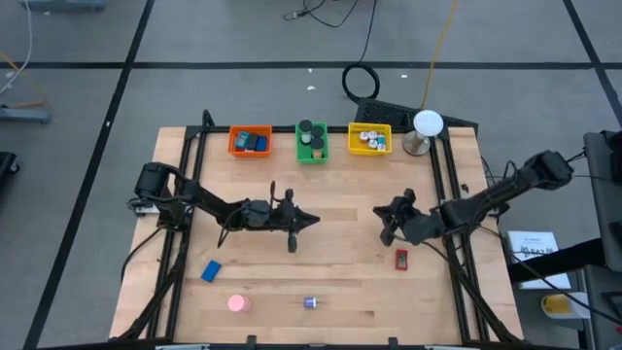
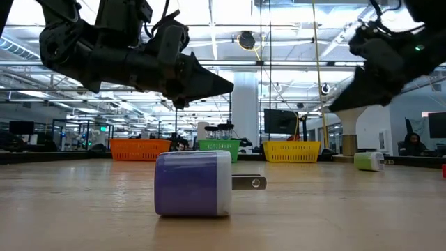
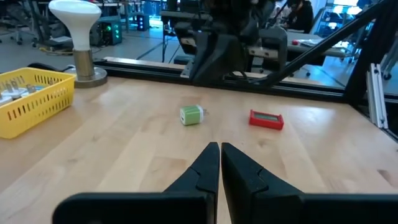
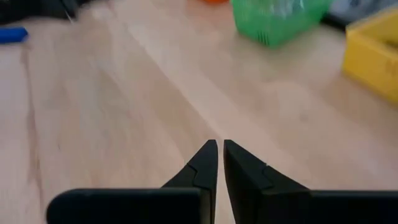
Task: Pick & Place Office items
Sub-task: Put the purple charger adapter into the yellow bin
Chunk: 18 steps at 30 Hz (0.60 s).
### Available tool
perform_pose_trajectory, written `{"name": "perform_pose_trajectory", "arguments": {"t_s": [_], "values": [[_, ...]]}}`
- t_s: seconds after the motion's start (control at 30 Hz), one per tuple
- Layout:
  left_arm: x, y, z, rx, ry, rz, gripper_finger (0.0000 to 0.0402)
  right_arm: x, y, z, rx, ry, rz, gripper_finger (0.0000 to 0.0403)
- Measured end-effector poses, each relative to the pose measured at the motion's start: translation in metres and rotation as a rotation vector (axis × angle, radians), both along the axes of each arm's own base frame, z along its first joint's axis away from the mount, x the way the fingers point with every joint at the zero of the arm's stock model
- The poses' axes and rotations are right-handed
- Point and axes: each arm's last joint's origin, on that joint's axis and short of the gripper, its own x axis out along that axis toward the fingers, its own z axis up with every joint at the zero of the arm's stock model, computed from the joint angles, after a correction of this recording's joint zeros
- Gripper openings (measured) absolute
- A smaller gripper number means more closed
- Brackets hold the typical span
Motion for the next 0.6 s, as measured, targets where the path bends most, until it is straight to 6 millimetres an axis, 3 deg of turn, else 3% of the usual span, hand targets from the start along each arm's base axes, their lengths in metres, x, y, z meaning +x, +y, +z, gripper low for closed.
{"name": "perform_pose_trajectory", "arguments": {"t_s": [0.27,0.5,0.6], "values": [[0.0,0.0,0.0,-0.042,-0.003,0.004,0.0017,-0.019,0.006,-0.014,0.112,0.103,-0.083,0.0023],[0.002,0.0,-0.005,-0.213,0.071,-0.082,0.0017,-0.017,0.004,-0.014,0.044,0.127,-0.047,0.0039],[0.006,-0.008,-0.007,-0.215,0.152,-0.115,0.0017,-0.013,0.004,-0.014,-0.013,0.063,-0.034,0.0044]]}}
